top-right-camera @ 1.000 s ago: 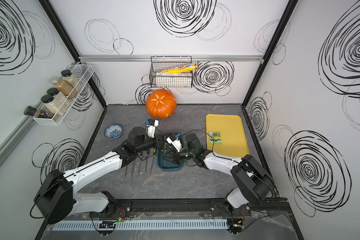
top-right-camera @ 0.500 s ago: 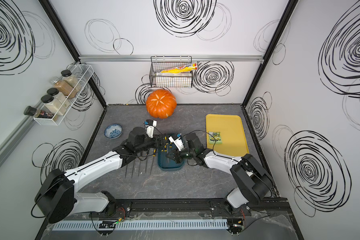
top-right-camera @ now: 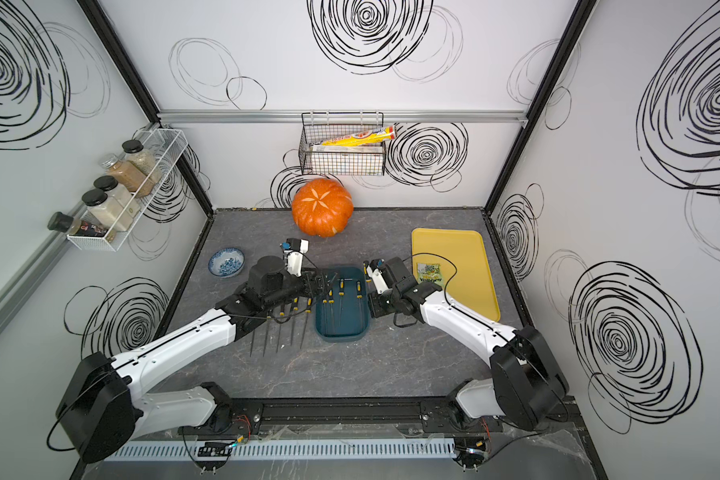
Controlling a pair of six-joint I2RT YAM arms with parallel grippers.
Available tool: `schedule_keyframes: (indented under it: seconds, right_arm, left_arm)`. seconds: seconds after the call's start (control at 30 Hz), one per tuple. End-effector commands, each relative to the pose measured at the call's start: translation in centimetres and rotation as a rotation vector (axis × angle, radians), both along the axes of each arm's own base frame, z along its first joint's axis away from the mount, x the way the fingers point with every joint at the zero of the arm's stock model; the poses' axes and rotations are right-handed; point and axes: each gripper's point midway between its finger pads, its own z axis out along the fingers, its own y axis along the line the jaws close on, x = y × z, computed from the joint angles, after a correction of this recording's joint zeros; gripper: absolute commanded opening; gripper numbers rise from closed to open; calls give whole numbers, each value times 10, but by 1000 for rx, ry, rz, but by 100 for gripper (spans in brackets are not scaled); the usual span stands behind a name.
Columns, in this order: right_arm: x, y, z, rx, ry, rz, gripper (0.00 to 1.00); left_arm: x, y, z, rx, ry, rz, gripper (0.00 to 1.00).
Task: Take the file tool out of the storage box
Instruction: Pick up the file tool from the storage box, then place the file tool at the center of the board.
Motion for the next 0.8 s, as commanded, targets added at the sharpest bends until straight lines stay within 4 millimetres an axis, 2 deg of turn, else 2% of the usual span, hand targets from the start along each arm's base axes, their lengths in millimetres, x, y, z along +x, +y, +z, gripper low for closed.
schedule_keyframes:
  seconds: [0.0,0.1,0.2,0.33,0.6,0.77]
  right_arm:
    - [-8,-35,-8,-117,75,-54,0]
    - [-16,-40,-22,-105,187,-31,0]
    - [-32,-32,-33,-83,348,25,0]
    - [-48,-23,-50,-58,500,56,0]
    - [-62,-16,-65,-34,637,70,0]
    - [-59,-12,-68,-35,670,63,0]
  left_arm:
    - [-5,-7,12,-32,-37,-51,99]
    - [-3,-12,8,-13,-16,-70,99]
    - [-2,-14,3,0,5,-70,99]
    - [-7,-20,6,-10,7,-99,99]
    - [-10,-22,5,0,16,-97,99]
    - [-7,-27,-3,21,48,-106,99]
